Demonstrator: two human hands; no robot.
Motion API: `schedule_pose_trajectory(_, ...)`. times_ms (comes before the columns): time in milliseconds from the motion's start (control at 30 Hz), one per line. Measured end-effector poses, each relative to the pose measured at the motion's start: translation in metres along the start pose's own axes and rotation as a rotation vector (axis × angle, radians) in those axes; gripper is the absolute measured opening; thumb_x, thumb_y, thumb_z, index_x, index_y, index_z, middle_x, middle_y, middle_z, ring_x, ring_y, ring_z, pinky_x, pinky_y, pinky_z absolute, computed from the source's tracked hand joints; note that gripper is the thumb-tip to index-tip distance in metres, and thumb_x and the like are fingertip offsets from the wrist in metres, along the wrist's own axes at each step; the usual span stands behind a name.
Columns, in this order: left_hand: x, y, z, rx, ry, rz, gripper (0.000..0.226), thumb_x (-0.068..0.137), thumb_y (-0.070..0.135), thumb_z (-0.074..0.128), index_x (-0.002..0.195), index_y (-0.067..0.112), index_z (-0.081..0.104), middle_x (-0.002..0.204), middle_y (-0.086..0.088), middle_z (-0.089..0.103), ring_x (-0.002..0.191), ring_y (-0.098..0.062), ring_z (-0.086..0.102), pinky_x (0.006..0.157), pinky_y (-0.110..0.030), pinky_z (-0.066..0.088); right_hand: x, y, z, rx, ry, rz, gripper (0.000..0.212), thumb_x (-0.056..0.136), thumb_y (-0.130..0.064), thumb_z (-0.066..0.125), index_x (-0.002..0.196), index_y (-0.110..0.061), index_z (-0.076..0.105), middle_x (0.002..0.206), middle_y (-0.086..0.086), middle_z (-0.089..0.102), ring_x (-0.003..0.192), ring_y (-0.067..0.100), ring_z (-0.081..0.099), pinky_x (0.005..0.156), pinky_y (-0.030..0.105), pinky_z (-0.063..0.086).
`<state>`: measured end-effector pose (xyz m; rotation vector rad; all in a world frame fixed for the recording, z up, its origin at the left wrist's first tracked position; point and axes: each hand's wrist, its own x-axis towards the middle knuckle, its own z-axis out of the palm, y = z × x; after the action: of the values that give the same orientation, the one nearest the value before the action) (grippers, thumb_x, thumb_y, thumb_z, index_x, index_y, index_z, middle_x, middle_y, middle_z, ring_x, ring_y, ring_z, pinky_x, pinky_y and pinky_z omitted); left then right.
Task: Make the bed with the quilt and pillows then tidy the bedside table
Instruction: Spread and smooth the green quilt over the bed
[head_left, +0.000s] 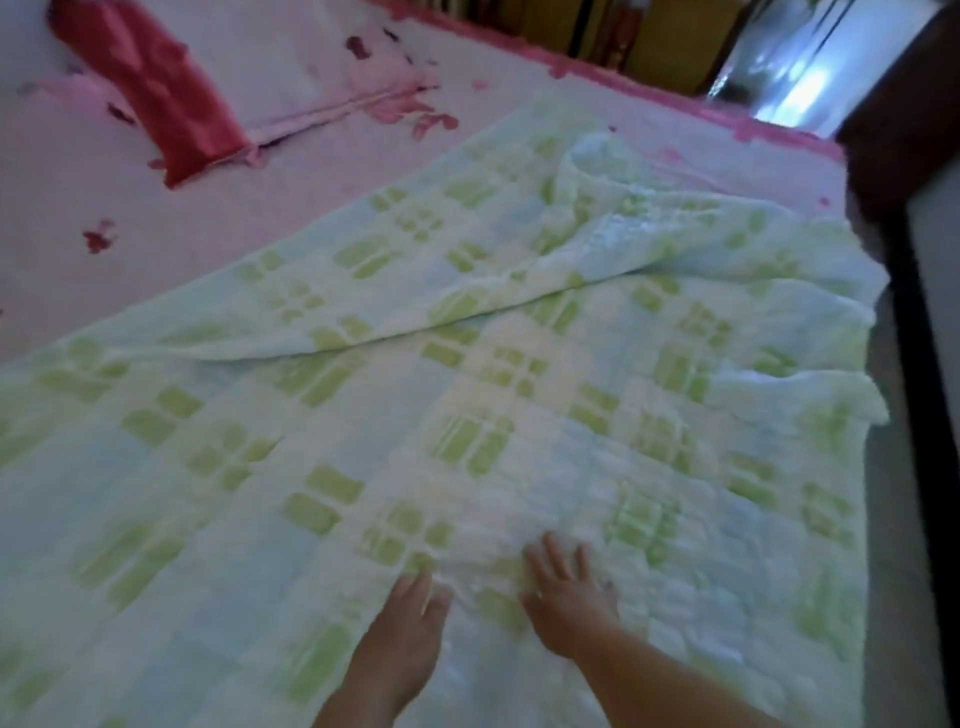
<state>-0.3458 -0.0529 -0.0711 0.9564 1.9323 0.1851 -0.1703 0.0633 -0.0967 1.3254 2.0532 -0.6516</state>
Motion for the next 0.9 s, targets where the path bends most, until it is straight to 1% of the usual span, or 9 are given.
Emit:
schedule_pose_trajectory(100,0.037,0.083,0.034,0.067,-0.01,0.084,0.05,0.106,0.03,0.023,0.153,0.018,0.013,0.162,-0.002,-0.003,0.149,-0.014,-0.004,0.114,-0.021,0.003,0.027,0.053,-0.021,-0.027,0.074,-0.104,0.063,0.096,-0.055,0.024,0.151,-0.038,-0.001,0.158,-0.016,-0.019,0.147,0.028,-0.013,0.112,0.062,0.004)
schedule_pose_trajectory(233,0.104,0.198,0.104,0.294,0.056,0.168,0.055,0.104,0.025,0.023,0.154,0.019,-0.001,0.16,-0.009,-0.016,0.148,-0.025,-0.014,0.118,-0.032,-0.001,0.059,0.146,-0.053,0.013,0.133,-0.113,0.064,0.094,-0.055,0.019,0.152,-0.033,0.002,0.159,-0.01,-0.018,0.148,0.022,-0.012,0.11,0.062,-0.002)
schedule_pose_trajectory(300,0.138,0.254,0.143,0.391,0.025,0.184,0.068,0.097,0.018,0.032,0.153,0.024,-0.007,0.159,-0.008,-0.02,0.146,-0.029,-0.019,0.119,-0.039,0.005,0.073,0.215,-0.071,0.052,0.205,-0.108,0.07,0.087,-0.056,0.009,0.153,-0.031,0.008,0.161,-0.008,-0.008,0.148,0.019,-0.007,0.112,0.058,0.002)
schedule_pose_trajectory(367,0.16,0.308,0.169,0.435,-0.021,0.141,0.074,0.095,0.018,0.037,0.152,0.028,-0.01,0.158,-0.008,-0.025,0.146,-0.032,-0.017,0.118,-0.044,0.012,0.085,0.271,-0.09,0.024,0.235,-0.157,0.07,0.086,-0.054,0.014,0.151,-0.03,0.022,0.161,-0.009,0.008,0.149,0.018,0.005,0.115,0.052,0.012)
schedule_pose_trajectory(433,0.177,0.354,0.19,0.466,-0.048,0.065,0.082,0.095,0.038,0.046,0.152,0.029,-0.012,0.157,-0.011,-0.023,0.146,-0.037,-0.011,0.116,-0.051,0.018,0.095,0.323,-0.106,0.02,0.263,-0.154,0.068,0.083,-0.055,0.02,0.145,-0.033,0.039,0.156,-0.012,0.027,0.145,0.017,0.022,0.113,0.051,0.027)
schedule_pose_trajectory(467,0.187,0.368,0.199,0.5,-0.051,0.011,0.094,0.089,0.05,0.053,0.151,0.028,-0.015,0.156,-0.014,-0.023,0.145,-0.04,-0.01,0.113,-0.056,0.018,0.101,0.348,-0.113,0.021,0.267,-0.134,0.071,0.081,-0.059,0.017,0.146,-0.036,0.035,0.157,-0.015,0.02,0.146,0.013,0.017,0.115,0.051,0.024)
schedule_pose_trajectory(567,0.208,0.379,0.213,0.59,-0.091,-0.13,0.124,0.071,0.06,0.07,0.149,0.025,-0.02,0.152,-0.021,-0.029,0.142,-0.047,-0.016,0.107,-0.066,0.019,0.13,0.413,-0.126,0.045,0.287,-0.085,0.072,0.088,-0.067,0.016,0.151,-0.039,-0.004,0.156,-0.019,-0.02,0.145,0.01,-0.019,0.118,0.045,-0.008)
schedule_pose_trajectory(700,0.219,0.392,0.213,0.655,-0.094,-0.165,0.13,0.068,0.056,0.075,0.149,0.015,-0.018,0.152,-0.028,-0.023,0.141,-0.044,-0.023,0.11,-0.065,0.012,0.153,0.458,-0.153,0.14,0.188,-0.103,0.082,0.091,-0.061,0.04,0.15,-0.038,-0.012,0.155,-0.018,-0.026,0.144,0.015,-0.024,0.118,0.042,-0.009)
schedule_pose_trajectory(900,0.217,0.415,0.198,0.688,-0.116,-0.136,0.131,0.066,0.053,0.078,0.15,0.009,-0.012,0.152,-0.032,-0.014,0.142,-0.042,-0.023,0.112,-0.063,0.009,0.159,0.46,-0.168,0.128,0.068,-0.123,0.097,0.086,-0.057,0.054,0.15,-0.036,-0.016,0.154,-0.016,-0.031,0.144,0.02,-0.025,0.118,0.047,-0.004)
